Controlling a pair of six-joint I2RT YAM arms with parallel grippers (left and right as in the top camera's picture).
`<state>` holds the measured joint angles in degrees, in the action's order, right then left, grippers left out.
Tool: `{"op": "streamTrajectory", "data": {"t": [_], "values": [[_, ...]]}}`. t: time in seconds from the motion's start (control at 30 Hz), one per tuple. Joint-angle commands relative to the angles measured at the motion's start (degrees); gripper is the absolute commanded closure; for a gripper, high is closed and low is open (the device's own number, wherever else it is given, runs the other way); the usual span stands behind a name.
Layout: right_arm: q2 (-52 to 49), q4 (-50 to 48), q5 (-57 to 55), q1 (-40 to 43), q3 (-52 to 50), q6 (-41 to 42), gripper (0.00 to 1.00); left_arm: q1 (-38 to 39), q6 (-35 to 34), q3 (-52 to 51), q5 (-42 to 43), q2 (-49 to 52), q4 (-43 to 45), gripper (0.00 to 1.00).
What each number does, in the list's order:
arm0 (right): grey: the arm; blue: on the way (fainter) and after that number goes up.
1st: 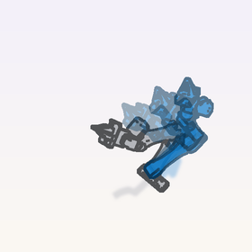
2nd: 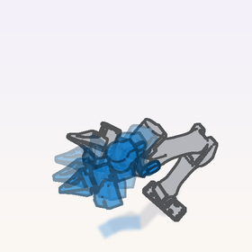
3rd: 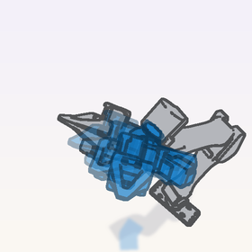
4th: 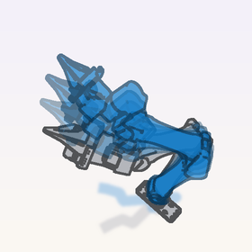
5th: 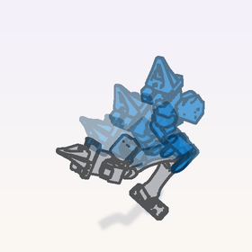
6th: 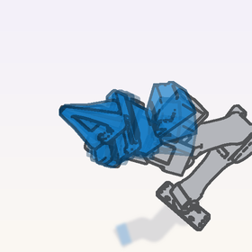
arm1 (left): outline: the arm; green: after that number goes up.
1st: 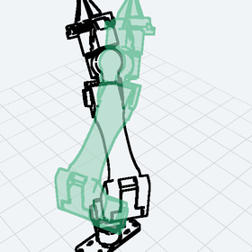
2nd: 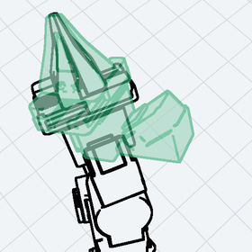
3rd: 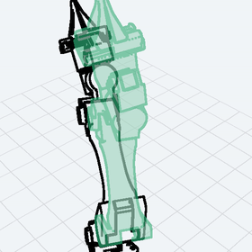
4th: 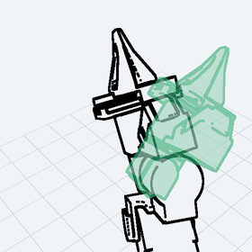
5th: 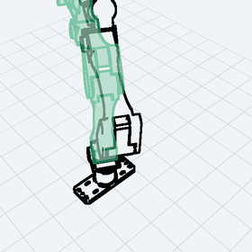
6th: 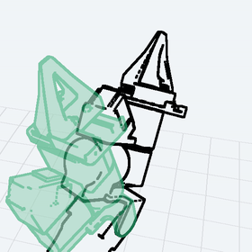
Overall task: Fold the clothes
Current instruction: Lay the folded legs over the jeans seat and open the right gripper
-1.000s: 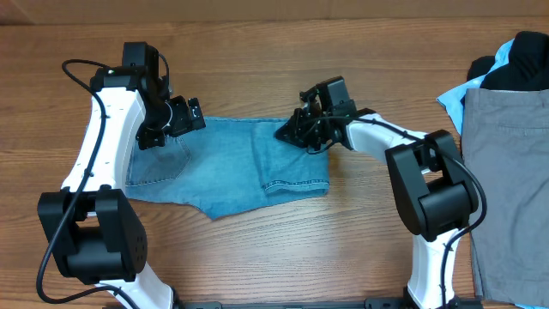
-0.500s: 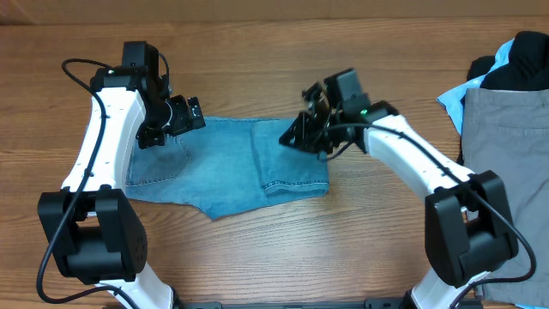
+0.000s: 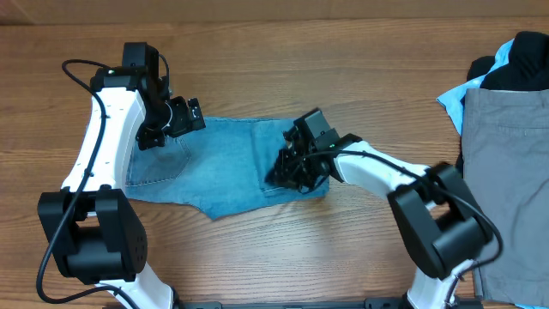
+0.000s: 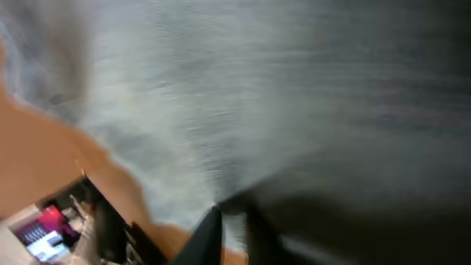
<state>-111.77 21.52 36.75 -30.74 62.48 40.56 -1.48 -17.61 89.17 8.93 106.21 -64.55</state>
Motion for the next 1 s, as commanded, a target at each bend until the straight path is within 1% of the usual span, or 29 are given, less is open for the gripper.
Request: {"op": "streamTrajectory", "data": {"t": [0.0,0.13,0.23,0.3,0.33,0.37,0.4,0.43,0.5,0.57,0.63,0.67,0.77,0.83,0.97], "values": [[-3.1,-0.4,1.9,2.0,-1.0,4.9,0.96,0.4,1.0,-0.2,-0.6,-1.5,-0.2,0.00],[-1.1,0.4,2.0,3.8,-1.0,5.1,0.96,0.4,0.9,-0.2,-0.6,-1.5,-0.2,0.00],[3.9,0.4,-1.2,4.6,-0.9,4.4,0.96,0.4,0.9,-0.2,-0.7,-1.5,0.0,0.00],[9.1,1.4,-4.0,5.3,-0.3,3.6,0.96,0.4,0.9,-0.2,-1.5,-1.5,0.1,0.00],[11.2,1.5,-4.6,5.6,0.1,2.4,0.92,0.4,0.9,-0.2,-2.1,-1.5,0.1,0.00],[12.6,1.1,-4.6,5.8,0.3,1.0,0.82,0.4,0.9,-0.2,-2.6,-1.5,0.1,0.00],[14.7,0.3,-4.6,6.2,0.7,-0.6,0.67,0.4,0.9,-0.2,-2.9,-1.5,0.2,0.00],[16.1,-0.6,-4.8,6.6,1.1,-1.0,0.61,0.4,0.9,-0.2,-3.1,-1.5,0.2,0.00],[17.5,-3.5,-4.4,7.1,1.4,-0.9,0.58,0.4,0.9,-0.2,-3.1,-1.5,0.5,0.00],[17.5,-6.6,-4.1,7.1,1.4,-0.8,0.60,0.4,0.9,-0.2,-3.1,-1.5,0.9,0.00],[16.6,-7.8,-4.1,7.1,1.4,0.2,0.65,0.4,0.9,-0.2,-3.1,-1.5,1.0,0.00],[15.8,-8.9,-3.1,7.0,1.4,0.4,0.66,0.4,0.9,-0.2,-3.1,-1.5,1.0,0.00],[11.4,-14.2,0.6,6.6,1.4,1.6,0.67,0.4,0.9,-0.2,-3.1,-1.5,1.0,0.00],[8.4,-18.0,2.6,6.6,1.4,3.7,0.72,0.4,0.9,-0.2,-3.1,-1.5,1.0,0.00],[2.9,-26.5,7.3,6.6,1.4,7.5,0.71,0.4,0.9,-0.2,-3.1,-1.5,0.9,0.00]]}}
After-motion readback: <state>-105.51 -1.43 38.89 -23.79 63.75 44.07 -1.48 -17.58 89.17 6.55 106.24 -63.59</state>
